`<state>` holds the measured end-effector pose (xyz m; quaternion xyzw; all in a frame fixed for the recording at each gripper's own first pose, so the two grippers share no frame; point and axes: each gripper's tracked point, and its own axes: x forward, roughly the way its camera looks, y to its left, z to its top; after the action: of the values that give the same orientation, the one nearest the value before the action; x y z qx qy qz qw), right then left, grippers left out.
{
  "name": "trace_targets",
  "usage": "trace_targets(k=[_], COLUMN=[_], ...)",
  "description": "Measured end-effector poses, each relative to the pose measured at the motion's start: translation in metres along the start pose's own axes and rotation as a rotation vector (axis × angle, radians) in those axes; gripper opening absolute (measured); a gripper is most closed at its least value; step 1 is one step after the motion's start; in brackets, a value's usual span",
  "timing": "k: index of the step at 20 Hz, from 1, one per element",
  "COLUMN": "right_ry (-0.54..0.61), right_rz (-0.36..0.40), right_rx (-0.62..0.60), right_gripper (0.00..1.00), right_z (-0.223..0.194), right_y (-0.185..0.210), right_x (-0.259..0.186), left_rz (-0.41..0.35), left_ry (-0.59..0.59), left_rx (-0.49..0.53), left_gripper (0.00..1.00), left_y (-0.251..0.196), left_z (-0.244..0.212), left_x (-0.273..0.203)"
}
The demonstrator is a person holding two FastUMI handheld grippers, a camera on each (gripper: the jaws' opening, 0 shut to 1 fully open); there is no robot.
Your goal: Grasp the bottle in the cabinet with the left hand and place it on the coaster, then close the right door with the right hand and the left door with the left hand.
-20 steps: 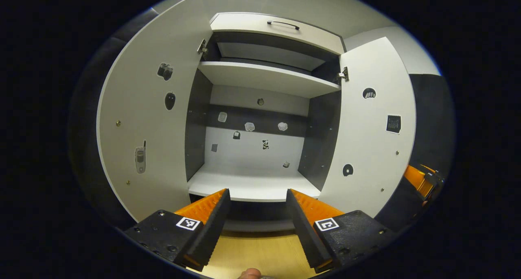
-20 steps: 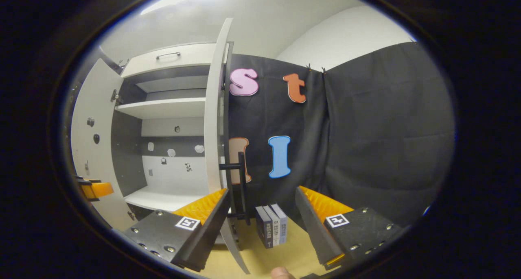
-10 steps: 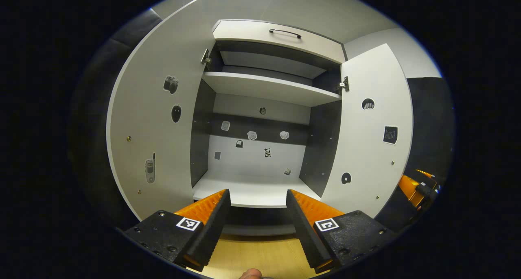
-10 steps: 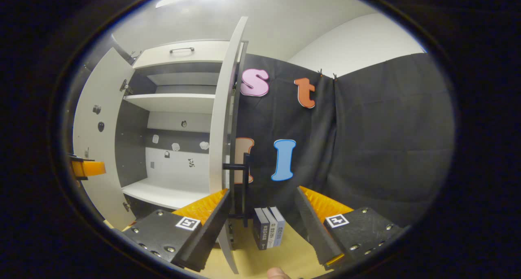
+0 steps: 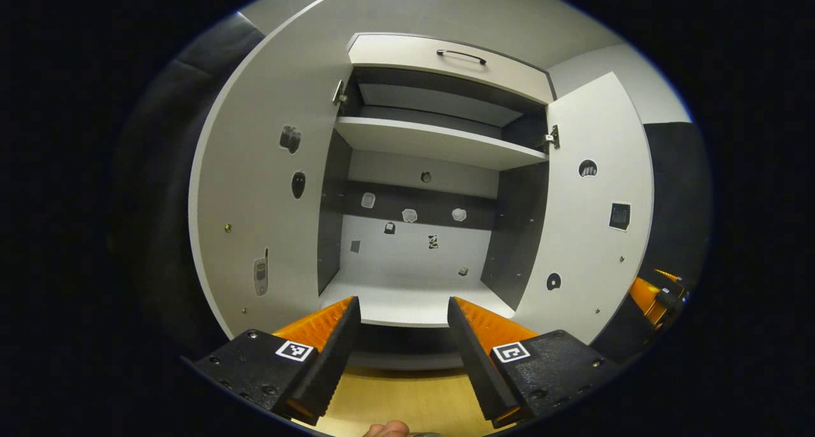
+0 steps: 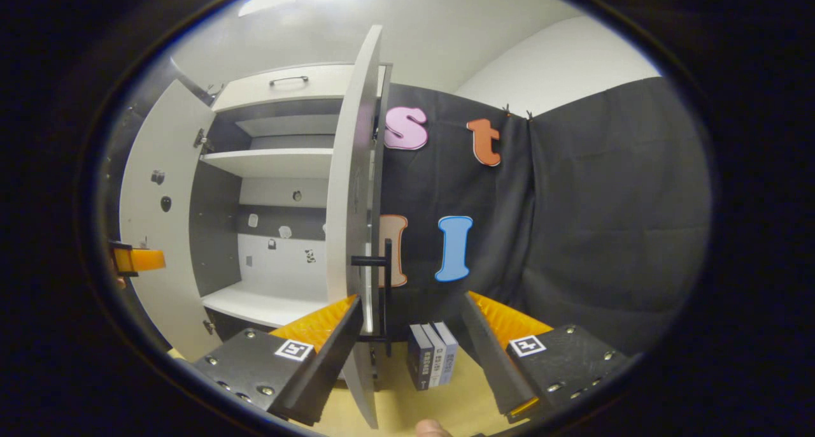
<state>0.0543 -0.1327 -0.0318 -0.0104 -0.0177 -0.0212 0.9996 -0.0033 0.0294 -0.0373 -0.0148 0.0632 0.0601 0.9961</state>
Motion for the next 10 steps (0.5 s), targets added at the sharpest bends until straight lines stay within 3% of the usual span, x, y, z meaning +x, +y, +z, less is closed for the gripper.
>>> trace_targets(k=[6, 10], right_ry=[0.006, 0.011], right_rz=[0.023, 0.105], right_rx=[0.019, 0.047], right_gripper=[0.96, 0.93], right_z=[-0.001, -0.002], right_y=[0.01, 0.045], right_x=[0.0, -0.001], left_rz=[0.026, 0.022], left_ry=[-0.004, -0.003], left_rx=[0.005, 0.006], left_gripper=[0.87, 0.87], left_y=[0.009, 0.004], left_z=[0.003, 0.003], left_x=[-0.003, -0.003])
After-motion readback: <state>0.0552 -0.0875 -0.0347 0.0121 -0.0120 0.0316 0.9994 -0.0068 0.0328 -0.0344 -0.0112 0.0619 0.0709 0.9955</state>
